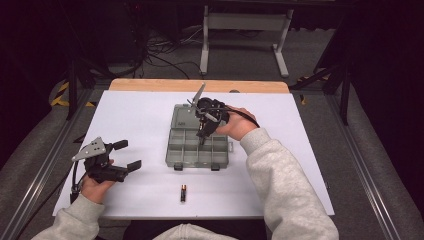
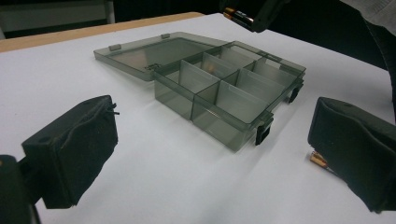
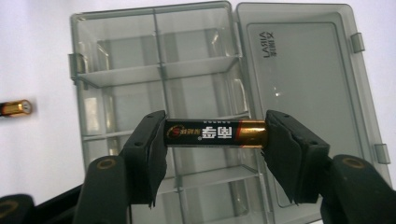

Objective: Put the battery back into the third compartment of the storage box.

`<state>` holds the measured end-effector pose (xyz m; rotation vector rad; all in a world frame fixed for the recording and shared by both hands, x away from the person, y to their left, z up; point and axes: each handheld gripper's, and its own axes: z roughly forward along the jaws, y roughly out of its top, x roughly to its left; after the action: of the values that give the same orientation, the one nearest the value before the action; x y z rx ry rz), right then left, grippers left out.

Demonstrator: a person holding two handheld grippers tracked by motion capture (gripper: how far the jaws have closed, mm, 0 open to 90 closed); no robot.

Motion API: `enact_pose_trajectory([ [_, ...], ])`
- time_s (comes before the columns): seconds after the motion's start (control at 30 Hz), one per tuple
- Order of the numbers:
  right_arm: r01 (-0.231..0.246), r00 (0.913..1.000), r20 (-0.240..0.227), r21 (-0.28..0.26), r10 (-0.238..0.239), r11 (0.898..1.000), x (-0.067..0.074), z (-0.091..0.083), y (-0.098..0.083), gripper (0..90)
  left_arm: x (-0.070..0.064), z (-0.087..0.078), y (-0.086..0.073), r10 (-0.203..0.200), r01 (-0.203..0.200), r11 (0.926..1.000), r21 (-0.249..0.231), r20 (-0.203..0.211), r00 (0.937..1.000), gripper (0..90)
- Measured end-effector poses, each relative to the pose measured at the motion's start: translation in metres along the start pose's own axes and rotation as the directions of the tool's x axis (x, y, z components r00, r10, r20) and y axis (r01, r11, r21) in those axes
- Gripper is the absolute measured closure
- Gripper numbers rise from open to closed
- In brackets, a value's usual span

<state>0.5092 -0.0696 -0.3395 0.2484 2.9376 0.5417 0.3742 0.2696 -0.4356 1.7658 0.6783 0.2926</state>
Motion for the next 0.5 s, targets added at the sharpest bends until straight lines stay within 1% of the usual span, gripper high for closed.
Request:
enact_pose_trajectory([
  [0.13, -0.008, 1.0000, 0.004, 0.000, 0.008, 1.000, -0.006, 0.002, -0.002, 41.2, 0.000, 0.000, 0.000, -0.002, 0.002, 1.0000, 0.000, -0.001, 1.0000, 2.0],
  [0.2, -0.022, 0.9997, 0.009, -0.003, 0.022, 1.000, -0.008, 0.004, -0.003, 41.2, 0.000, 0.000, 0.000, -0.002, 0.002, 1.0000, 0.001, 0.000, 1.0000, 2.0],
  [0.23, -0.014, 0.9999, 0.006, -0.007, 0.014, 1.000, -0.010, 0.005, -0.005, 41.2, 0.000, 0.000, 0.000, -0.002, 0.002, 1.0000, 0.001, 0.000, 1.0000, 2.0],
  [0.27, -0.030, 0.9995, 0.009, -0.012, 0.030, 0.999, -0.011, 0.007, -0.005, 41.2, 0.000, 0.000, 0.000, -0.002, 0.002, 1.0000, 0.001, 0.000, 1.0000, 2.0],
  [0.33, -0.021, 0.9997, 0.008, -0.008, 0.021, 1.000, -0.013, 0.007, -0.006, 41.1, 0.000, 0.000, 0.000, 0.001, -0.001, 1.0000, 0.001, -0.001, 1.0000, 2.0],
  [0.37, -0.031, 0.9995, 0.010, -0.010, 0.031, 0.999, -0.014, 0.008, -0.007, 41.2, 0.000, 0.000, 0.000, 0.000, 0.000, 1.0000, 0.001, 0.000, 1.0000, 2.0],
  [0.4, -0.026, 0.9996, 0.009, -0.012, 0.026, 1.000, -0.016, 0.008, -0.008, 41.2, 0.000, 0.000, 0.000, -0.003, 0.003, 1.0000, 0.001, 0.001, 1.0000, 2.0],
  [0.47, -0.037, 0.9992, 0.013, -0.014, 0.038, 0.999, -0.017, 0.010, -0.008, 41.2, 0.000, 0.000, 0.000, -0.003, 0.003, 1.0000, 0.001, 0.000, 1.0000, 2.0],
  [0.5, -0.031, 0.9994, 0.012, -0.007, 0.031, 1.000, -0.017, 0.011, -0.009, 41.2, 0.000, 0.000, 0.000, -0.003, 0.003, 1.0000, 0.001, 0.000, 1.0000, 2.0],
])
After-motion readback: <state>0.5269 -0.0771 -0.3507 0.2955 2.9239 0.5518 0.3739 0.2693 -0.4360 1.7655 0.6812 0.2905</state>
